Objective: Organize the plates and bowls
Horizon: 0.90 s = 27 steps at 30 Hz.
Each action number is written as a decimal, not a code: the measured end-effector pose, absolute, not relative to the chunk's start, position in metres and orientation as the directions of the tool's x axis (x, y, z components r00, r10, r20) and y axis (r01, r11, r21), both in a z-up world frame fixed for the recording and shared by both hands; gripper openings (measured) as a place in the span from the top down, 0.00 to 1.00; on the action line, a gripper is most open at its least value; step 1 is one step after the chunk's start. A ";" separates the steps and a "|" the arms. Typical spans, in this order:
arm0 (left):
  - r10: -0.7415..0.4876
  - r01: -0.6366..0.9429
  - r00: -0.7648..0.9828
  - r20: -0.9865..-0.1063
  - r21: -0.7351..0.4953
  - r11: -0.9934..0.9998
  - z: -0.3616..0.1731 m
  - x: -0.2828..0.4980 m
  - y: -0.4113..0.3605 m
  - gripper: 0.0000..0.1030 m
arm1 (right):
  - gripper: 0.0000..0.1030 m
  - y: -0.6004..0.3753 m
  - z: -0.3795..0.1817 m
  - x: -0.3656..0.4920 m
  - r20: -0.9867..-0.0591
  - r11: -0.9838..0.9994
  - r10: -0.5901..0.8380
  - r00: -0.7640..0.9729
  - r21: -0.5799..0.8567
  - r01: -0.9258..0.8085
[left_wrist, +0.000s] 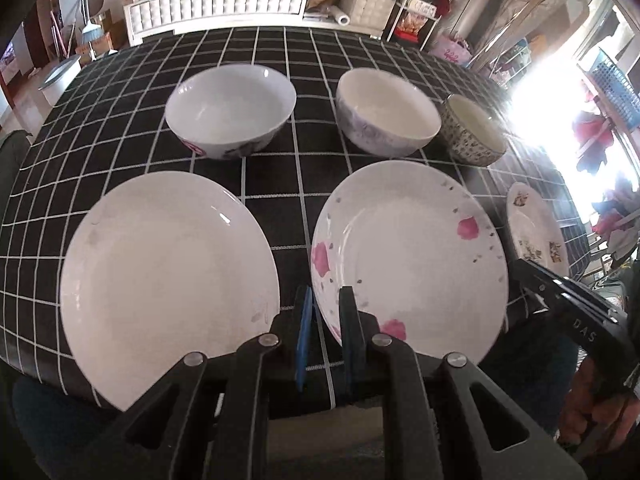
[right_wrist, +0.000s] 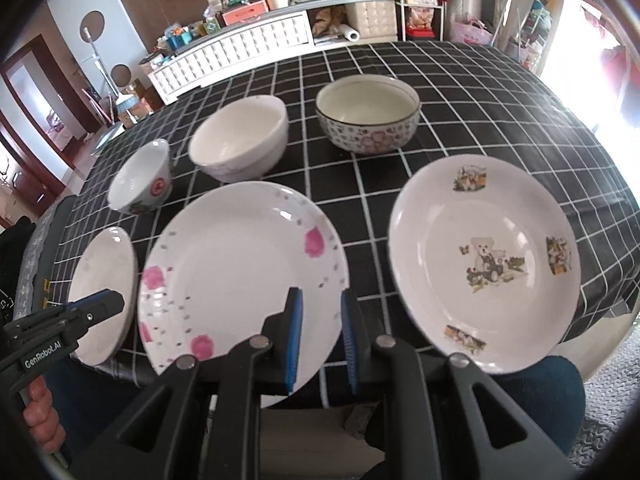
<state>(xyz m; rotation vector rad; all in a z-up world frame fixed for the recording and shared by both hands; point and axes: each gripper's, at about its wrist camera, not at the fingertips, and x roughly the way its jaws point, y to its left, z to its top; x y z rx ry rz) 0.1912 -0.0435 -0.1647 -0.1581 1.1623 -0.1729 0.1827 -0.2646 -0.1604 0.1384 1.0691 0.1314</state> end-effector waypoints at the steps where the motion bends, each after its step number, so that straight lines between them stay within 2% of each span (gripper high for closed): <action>1: -0.218 0.054 0.379 -0.899 -0.213 0.975 -0.168 0.194 -0.044 0.88 | 0.77 -0.266 -0.162 0.185 -0.866 0.984 0.169 0.471 0.173 -0.036; 11: -0.229 0.047 0.323 -0.918 -0.226 0.973 -0.195 0.209 -0.045 0.88 | 0.77 -0.266 -0.177 0.202 -0.887 0.990 0.142 0.440 0.139 -0.039; 25: -0.246 0.073 0.320 -0.915 -0.235 0.969 -0.199 0.216 -0.047 0.91 | 0.78 -0.264 -0.190 0.212 -0.903 0.992 0.128 0.411 0.122 -0.043; 27: -0.247 0.073 0.320 -0.915 -0.236 0.969 -0.199 0.216 -0.047 0.91 | 0.81 -0.262 -0.190 0.212 -0.902 0.992 0.128 0.413 0.120 -0.046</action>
